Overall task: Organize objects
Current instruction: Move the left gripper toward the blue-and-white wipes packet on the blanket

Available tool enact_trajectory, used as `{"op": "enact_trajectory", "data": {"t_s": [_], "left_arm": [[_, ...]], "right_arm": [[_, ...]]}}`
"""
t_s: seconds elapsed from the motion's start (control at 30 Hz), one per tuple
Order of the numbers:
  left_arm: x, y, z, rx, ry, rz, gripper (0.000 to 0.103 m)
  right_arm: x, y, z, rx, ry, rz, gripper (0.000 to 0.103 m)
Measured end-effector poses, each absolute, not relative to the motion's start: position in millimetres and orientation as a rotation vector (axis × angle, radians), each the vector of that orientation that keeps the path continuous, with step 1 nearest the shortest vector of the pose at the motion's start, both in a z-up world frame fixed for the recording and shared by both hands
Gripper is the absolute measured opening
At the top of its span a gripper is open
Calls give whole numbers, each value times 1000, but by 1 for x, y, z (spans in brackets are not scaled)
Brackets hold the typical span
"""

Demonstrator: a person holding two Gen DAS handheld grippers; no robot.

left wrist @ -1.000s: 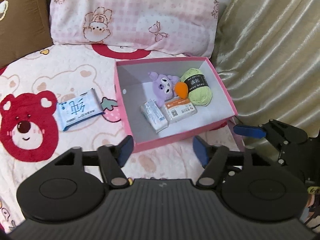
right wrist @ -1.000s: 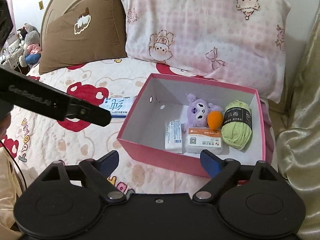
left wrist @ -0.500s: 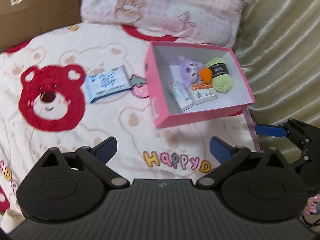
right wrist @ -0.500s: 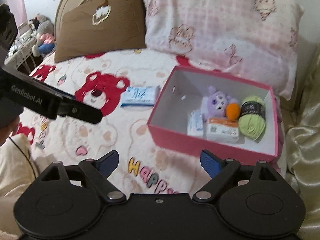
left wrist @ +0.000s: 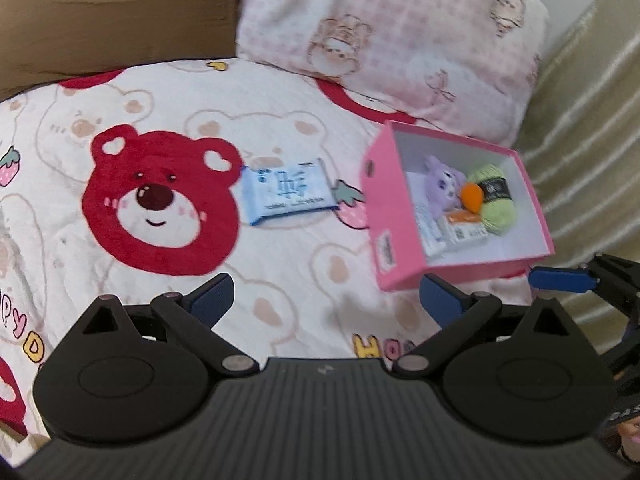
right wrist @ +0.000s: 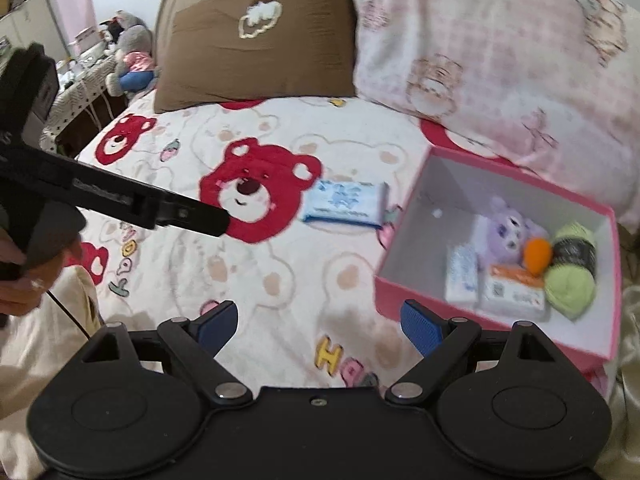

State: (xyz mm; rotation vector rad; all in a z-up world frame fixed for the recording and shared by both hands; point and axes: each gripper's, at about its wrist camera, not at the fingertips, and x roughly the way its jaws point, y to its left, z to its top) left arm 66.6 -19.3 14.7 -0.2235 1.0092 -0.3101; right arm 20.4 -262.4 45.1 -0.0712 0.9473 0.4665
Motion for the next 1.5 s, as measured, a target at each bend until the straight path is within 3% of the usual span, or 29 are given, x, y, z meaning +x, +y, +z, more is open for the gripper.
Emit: {"op": "enact_trajectory", "data": {"t_s": [0.6,1.07,1.2,1.5], "left_arm": [[107,33,-46,-380,993,-271,94],[115,23,-69,-391,816,-312,88],[122,21,-78,-421,810,-282,76],[146,9,-82,-378,777,-320,66]], "right_arm": [[77,-218,16,-155,790,538,91],[93,-184,-43,-216,656,474,91],[97,-175,-66,-207,626,421,91],[122,-174,-81,-146,596,330,90]]}}
